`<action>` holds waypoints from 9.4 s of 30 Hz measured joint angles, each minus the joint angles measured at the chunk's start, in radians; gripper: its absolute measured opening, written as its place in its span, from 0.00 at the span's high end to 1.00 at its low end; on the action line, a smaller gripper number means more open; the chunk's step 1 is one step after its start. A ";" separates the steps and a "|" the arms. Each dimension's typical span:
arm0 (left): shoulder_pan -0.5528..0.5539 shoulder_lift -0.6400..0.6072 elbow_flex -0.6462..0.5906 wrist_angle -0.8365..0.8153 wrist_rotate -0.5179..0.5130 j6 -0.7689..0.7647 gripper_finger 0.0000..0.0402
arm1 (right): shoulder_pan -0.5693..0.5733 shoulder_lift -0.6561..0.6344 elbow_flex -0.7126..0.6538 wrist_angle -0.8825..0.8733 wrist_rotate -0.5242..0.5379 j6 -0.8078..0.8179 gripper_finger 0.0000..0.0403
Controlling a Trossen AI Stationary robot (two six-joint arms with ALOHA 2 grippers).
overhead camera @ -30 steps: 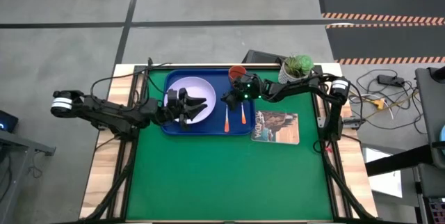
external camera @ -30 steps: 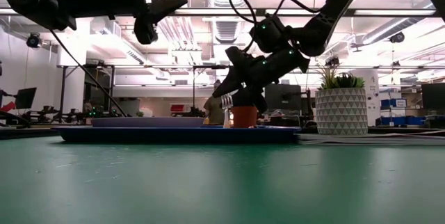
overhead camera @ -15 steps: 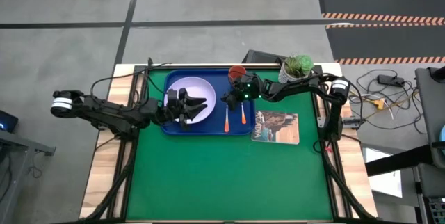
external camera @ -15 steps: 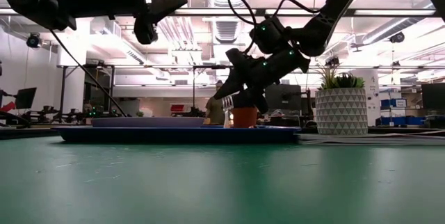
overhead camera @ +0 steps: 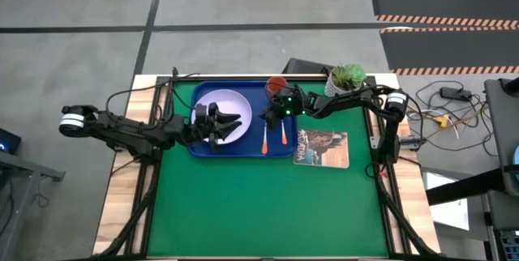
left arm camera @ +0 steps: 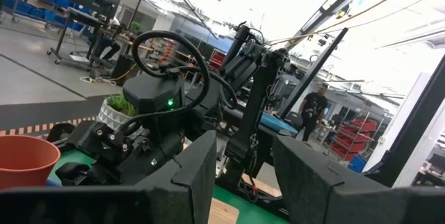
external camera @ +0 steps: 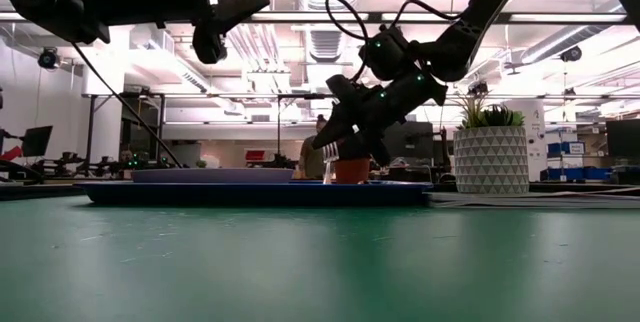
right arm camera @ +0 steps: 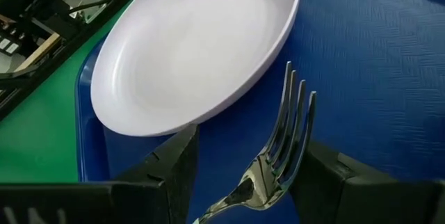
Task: Pick and place plate/cup/fork/spoon on tray
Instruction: Put the orange fork on the blue serving tray to the left of the orange spoon, then adjust the orange spoon on the blue serving tray, then return to Home Position
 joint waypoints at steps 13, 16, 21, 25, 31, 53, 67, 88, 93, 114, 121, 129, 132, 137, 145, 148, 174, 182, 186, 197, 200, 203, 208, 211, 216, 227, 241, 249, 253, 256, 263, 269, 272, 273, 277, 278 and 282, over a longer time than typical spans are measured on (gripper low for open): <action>0.000 0.001 0.000 -0.008 -0.003 0.000 0.69 | -0.010 0.000 0.000 -0.060 0.003 0.007 0.55; 0.000 0.001 0.000 -0.008 -0.006 0.000 0.69 | -0.011 0.000 0.000 -0.065 0.020 -0.003 0.55; 0.000 0.001 0.000 -0.007 -0.021 0.000 0.69 | -0.011 0.000 0.000 -0.063 0.026 -0.012 0.55; 0.000 0.001 0.000 -0.007 -0.020 0.000 0.69 | -0.011 0.000 0.000 -0.073 0.027 -0.012 0.55; 0.000 0.001 0.000 -0.008 -0.020 0.000 0.69 | -0.015 0.000 0.005 -0.080 0.053 -0.012 0.55; 0.000 0.001 0.000 -0.007 -0.022 0.000 0.69 | -0.015 0.000 0.005 -0.080 0.130 -0.036 0.55; 0.000 0.000 0.000 -0.007 -0.022 -0.003 0.69 | -0.015 0.002 0.005 -0.076 0.130 -0.037 0.55; 0.000 0.000 0.000 -0.007 -0.022 -0.003 0.69 | -0.015 -0.001 0.005 -0.040 0.082 -0.040 0.55; 0.000 0.000 0.000 -0.017 -0.022 -0.002 0.69 | -0.005 -0.069 0.005 -0.115 -0.069 0.000 0.55; 0.000 -0.090 0.004 -0.062 -0.021 0.322 0.69 | 0.144 -0.189 0.063 -0.632 0.273 0.260 0.77; 0.000 -0.183 0.003 -0.113 -0.020 0.464 0.69 | 0.154 -0.096 0.234 -0.804 0.340 0.255 0.77; 0.000 -0.280 -0.001 -0.184 -0.018 0.534 0.69 | 0.149 -0.003 0.326 -1.001 0.365 0.350 0.77; 0.000 -0.305 -0.004 -0.207 -0.018 0.540 0.69 | 0.149 0.015 0.327 -0.995 0.368 0.376 0.77; 0.000 -0.337 -0.008 -0.220 -0.018 0.540 0.69 | 0.147 0.039 0.327 -0.992 0.423 0.402 0.77; 0.000 -0.371 -0.022 -0.224 -0.018 0.540 0.69 | 0.144 0.081 0.327 -0.983 0.448 0.409 0.77; 0.000 -0.375 -0.028 -0.224 -0.018 0.539 0.69 | 0.144 0.089 0.327 -0.972 0.451 0.409 0.77; 0.000 -0.372 -0.032 -0.225 -0.017 0.538 0.69 | 0.144 0.118 0.337 -0.934 0.442 0.449 0.97; -0.001 -0.384 -0.032 -0.242 -0.016 0.536 0.69 | 0.162 0.110 0.397 -0.943 0.431 0.563 0.98; -0.001 -0.412 -0.032 -0.255 -0.016 0.537 0.69 | 0.198 0.110 0.399 -0.944 0.454 0.702 0.98; 0.000 -0.559 -0.035 -0.354 -0.016 0.538 0.69 | 0.280 0.132 0.398 -0.937 0.628 0.901 0.97; 0.000 -0.592 -0.039 -0.354 -0.015 0.538 0.69 | 0.283 0.160 0.397 -0.941 0.625 0.910 0.97; 0.000 -0.620 -0.046 -0.354 -0.004 0.539 0.69 | 0.283 0.175 0.397 -0.940 0.624 0.920 0.97; 0.000 -0.649 -0.052 -0.356 0.009 0.539 0.69 | 0.282 0.176 0.397 -0.941 0.621 0.921 0.97; 0.000 -0.656 -0.053 -0.366 0.009 0.539 0.69 | 0.283 0.175 0.397 -0.941 0.625 0.921 0.97; 0.000 -0.661 -0.053 -0.374 0.009 0.539 0.69 | 0.282 0.176 0.397 -0.941 0.625 0.922 0.97; 0.000 -0.666 -0.053 -0.378 0.010 0.538 0.69 | 0.282 0.176 0.397 -0.941 0.626 0.921 0.96; 0.000 -0.666 -0.053 -0.381 0.014 0.537 0.69 | 0.282 0.169 0.397 -0.947 0.626 0.911 0.78; 0.000 -0.662 -0.053 -0.383 0.064 0.513 0.69 | 0.297 0.037 0.399 -1.061 0.631 0.728 0.72; 0.000 -0.662 -0.053 -0.413 0.124 0.513 0.69 | 0.368 -0.032 0.394 -1.030 0.633 0.307 0.72; 0.000 -0.654 -0.053 -0.435 0.225 0.512 0.69 | 0.429 -0.067 0.366 -0.956 0.634 0.066 0.75; -0.003 -0.631 -0.053 -0.715 0.458 0.394 0.69 | 0.536 -0.185 0.179 -0.623 0.618 -0.403 0.84; -0.013 -0.701 -0.055 -0.917 0.395 0.392 0.74 | 0.521 -0.390 -0.126 -0.343 0.581 -0.516 0.90; -0.013 -0.742 -0.058 -0.928 0.393 0.414 0.77 | 0.488 -0.513 -0.295 -0.179 0.493 -0.547 0.92; -0.013 -0.760 -0.064 -0.931 0.393 0.426 0.78 | 0.473 -0.554 -0.346 -0.123 0.460 -0.560 0.92; -0.013 -0.823 -0.115 -0.919 0.391 0.483 0.81 | 0.409 -0.716 -0.517 0.031 0.389 -0.587 0.93; -0.013 -0.839 -0.137 -0.913 0.389 0.489 0.81 | 0.394 -0.755 -0.549 0.041 0.381 -0.587 0.93; -0.013 -0.904 -0.213 -0.884 0.367 0.490 0.81 | 0.338 -0.914 -0.649 0.048 0.335 -0.585 0.93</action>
